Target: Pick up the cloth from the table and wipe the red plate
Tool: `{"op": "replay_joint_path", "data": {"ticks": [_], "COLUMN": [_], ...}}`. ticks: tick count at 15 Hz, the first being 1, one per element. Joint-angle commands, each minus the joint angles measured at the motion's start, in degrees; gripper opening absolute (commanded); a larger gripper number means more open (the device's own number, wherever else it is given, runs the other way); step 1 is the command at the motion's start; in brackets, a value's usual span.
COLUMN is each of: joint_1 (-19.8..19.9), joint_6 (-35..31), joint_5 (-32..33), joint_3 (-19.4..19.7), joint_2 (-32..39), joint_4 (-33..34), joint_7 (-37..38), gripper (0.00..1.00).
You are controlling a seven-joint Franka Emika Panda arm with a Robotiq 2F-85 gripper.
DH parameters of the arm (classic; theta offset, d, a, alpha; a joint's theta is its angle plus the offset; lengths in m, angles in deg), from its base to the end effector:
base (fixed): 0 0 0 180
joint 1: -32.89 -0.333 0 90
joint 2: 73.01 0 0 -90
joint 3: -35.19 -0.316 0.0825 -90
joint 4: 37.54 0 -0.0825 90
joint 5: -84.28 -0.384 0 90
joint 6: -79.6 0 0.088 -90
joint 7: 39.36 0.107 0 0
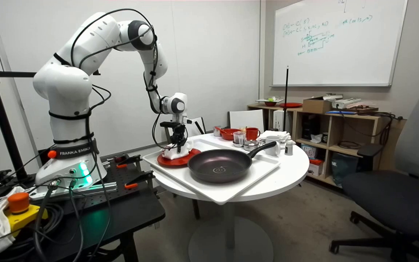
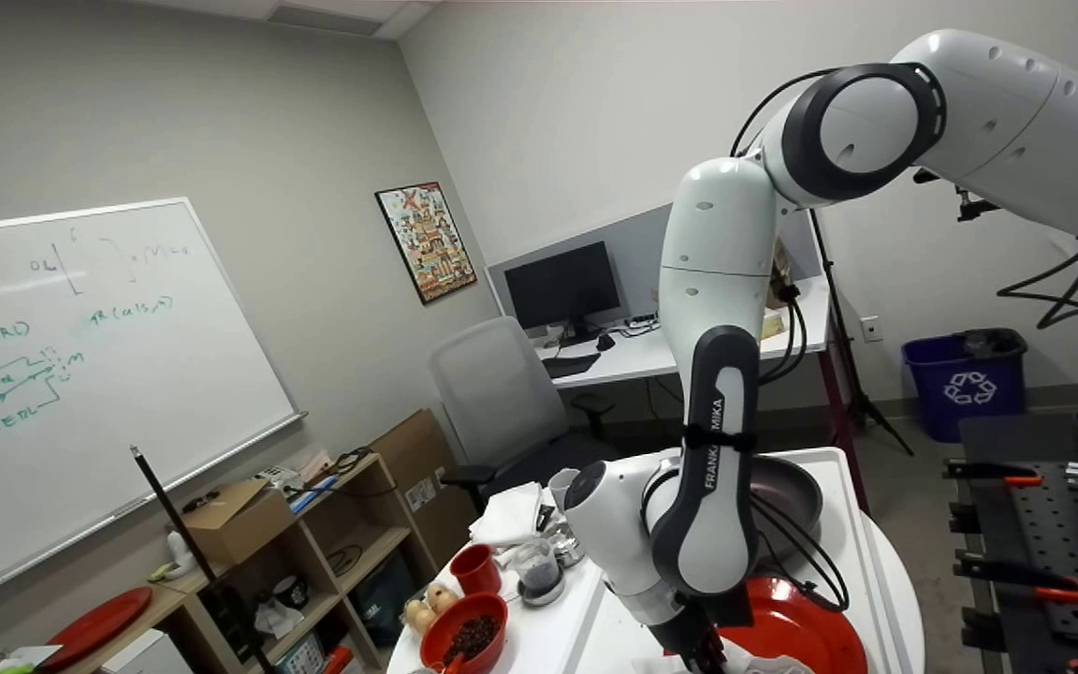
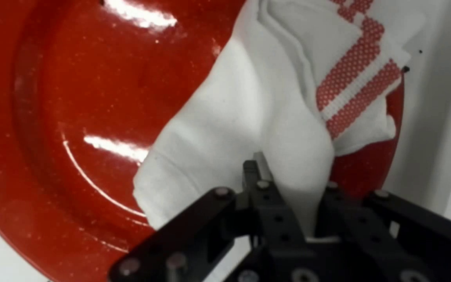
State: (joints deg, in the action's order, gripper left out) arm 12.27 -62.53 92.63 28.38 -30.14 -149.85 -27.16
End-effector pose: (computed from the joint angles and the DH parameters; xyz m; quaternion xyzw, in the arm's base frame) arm 0.5082 0.2676 0.0734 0.9772 0.1820 -0.1038 0.0334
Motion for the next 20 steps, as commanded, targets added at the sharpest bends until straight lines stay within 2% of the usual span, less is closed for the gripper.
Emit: {"op": "replay_joint_path", "data": {"ticks": [1, 14, 17, 20], "joint_1": [1.5, 13.6, 13.4, 10.8], "joint_6": [-5.4, -23.0, -24.9, -23.6], "joint_5": [-2.6, -16.6, -17.3, -15.6], "joint_3": [-0.1, -2.4, -1.9, -1.1], "joint_2": [-0.8, -6.4, -6.7, -5.6], "joint_4": [-4.9, -19.8, -21.0, -19.9], "joint_7": [0.4, -1.6, -0.7, -0.6], "gripper": [0.05, 0.05, 0.05, 0.05]}}
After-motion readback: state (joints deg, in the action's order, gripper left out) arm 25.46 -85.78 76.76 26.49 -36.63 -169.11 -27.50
